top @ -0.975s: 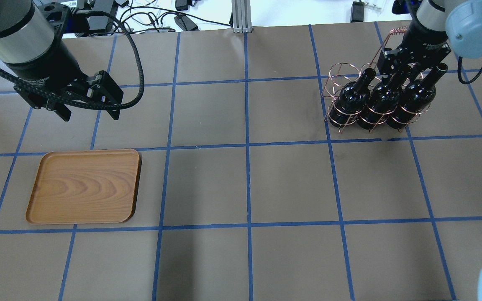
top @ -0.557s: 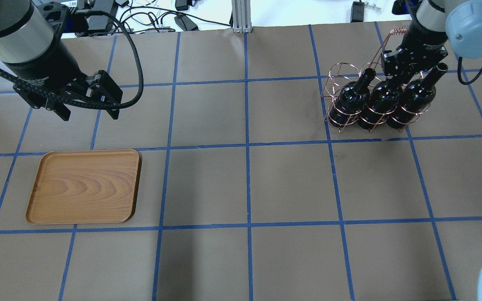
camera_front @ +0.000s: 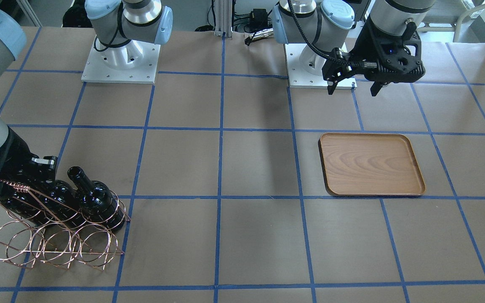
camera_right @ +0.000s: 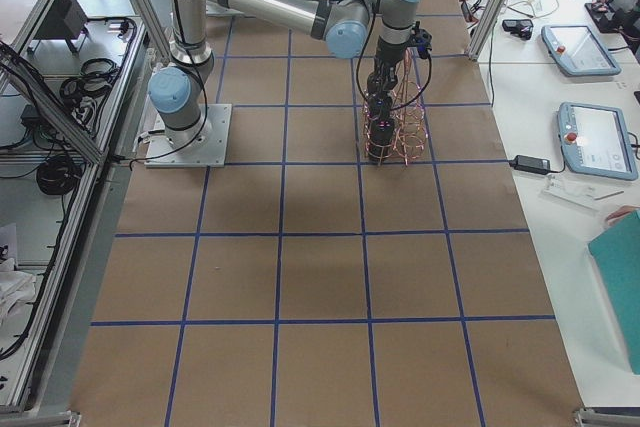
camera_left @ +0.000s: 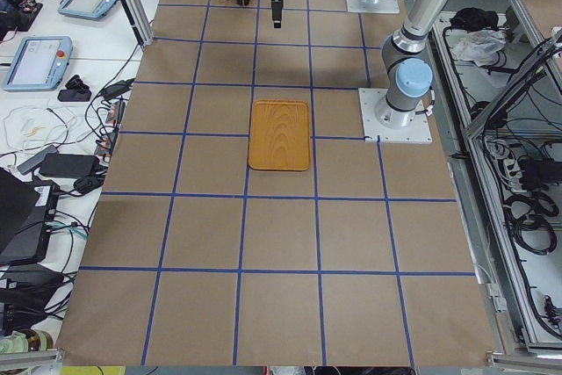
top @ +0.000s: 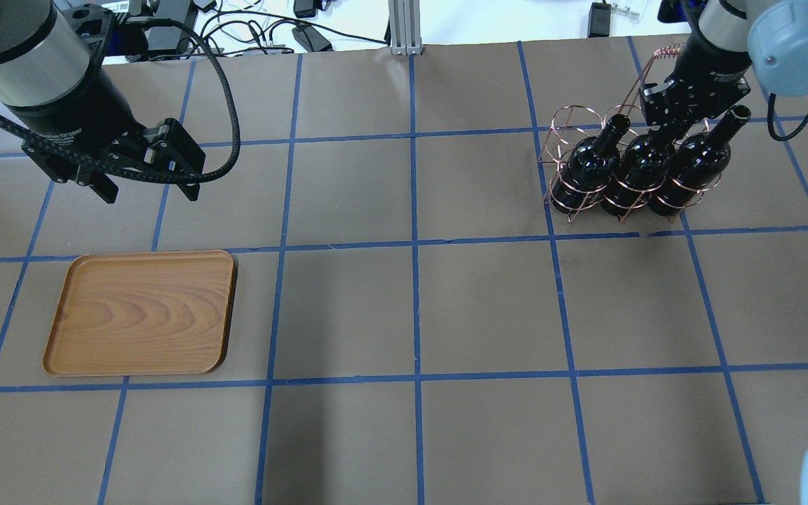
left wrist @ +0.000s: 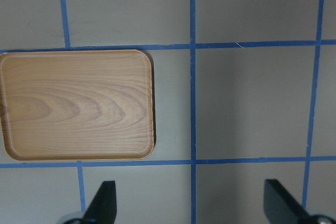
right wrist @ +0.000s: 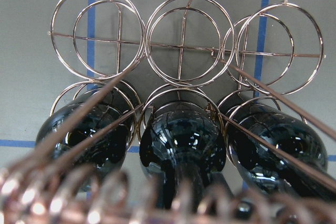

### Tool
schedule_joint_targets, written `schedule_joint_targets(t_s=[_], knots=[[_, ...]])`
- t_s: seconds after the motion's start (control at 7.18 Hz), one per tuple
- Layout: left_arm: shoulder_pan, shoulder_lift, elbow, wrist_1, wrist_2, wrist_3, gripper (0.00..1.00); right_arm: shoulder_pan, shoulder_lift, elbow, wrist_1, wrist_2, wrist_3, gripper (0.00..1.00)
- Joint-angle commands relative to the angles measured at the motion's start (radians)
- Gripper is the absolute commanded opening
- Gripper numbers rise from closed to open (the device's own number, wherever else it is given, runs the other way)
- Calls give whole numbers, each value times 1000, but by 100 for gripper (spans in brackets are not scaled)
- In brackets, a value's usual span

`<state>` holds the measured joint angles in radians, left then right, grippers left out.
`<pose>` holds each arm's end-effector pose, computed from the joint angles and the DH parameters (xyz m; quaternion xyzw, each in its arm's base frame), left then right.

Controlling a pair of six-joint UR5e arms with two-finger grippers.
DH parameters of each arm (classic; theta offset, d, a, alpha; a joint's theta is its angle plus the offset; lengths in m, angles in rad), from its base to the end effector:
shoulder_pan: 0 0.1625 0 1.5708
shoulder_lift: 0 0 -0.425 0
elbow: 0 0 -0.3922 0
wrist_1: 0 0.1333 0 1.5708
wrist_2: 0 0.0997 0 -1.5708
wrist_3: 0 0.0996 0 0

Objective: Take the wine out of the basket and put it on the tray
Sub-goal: 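Close the right gripper on the middle dark bottle's neck, then pull the bottle out of the rack with the right gripper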

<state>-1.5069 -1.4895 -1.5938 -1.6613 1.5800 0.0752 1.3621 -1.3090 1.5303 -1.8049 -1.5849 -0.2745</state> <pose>-0.1032 -0.4610 0.5062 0.0057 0.9998 0.0164 0.0035 0.0060 -0.6080 0.3886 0.0328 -0.9994 0.0045 0.0084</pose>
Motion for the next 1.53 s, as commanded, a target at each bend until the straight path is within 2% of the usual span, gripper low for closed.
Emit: schedule_joint_targets(t_s=[0.0,0.28,0.56,0.7,0.84,1.11,1.39], knots=[[7,0,0,0,0,2,100,3,-28,-72,86,-1,3,6],[8,0,0,0,0,2,100,8,-120,-229,325,9,6,5],[8,0,0,0,0,2,100,32,-260,-237,491,-33,56,5],[8,2,0,2,-2,2,100,76,-312,-216,540,-24,169,5],[10,5,3,3,-2,2,100,174,-320,-191,542,-23,307,5],[10,8,5,-2,1,0,100,443,-306,-158,509,-14,605,5],[63,24,8,-11,3,0,100,596,-232,-99,353,14,816,5]])
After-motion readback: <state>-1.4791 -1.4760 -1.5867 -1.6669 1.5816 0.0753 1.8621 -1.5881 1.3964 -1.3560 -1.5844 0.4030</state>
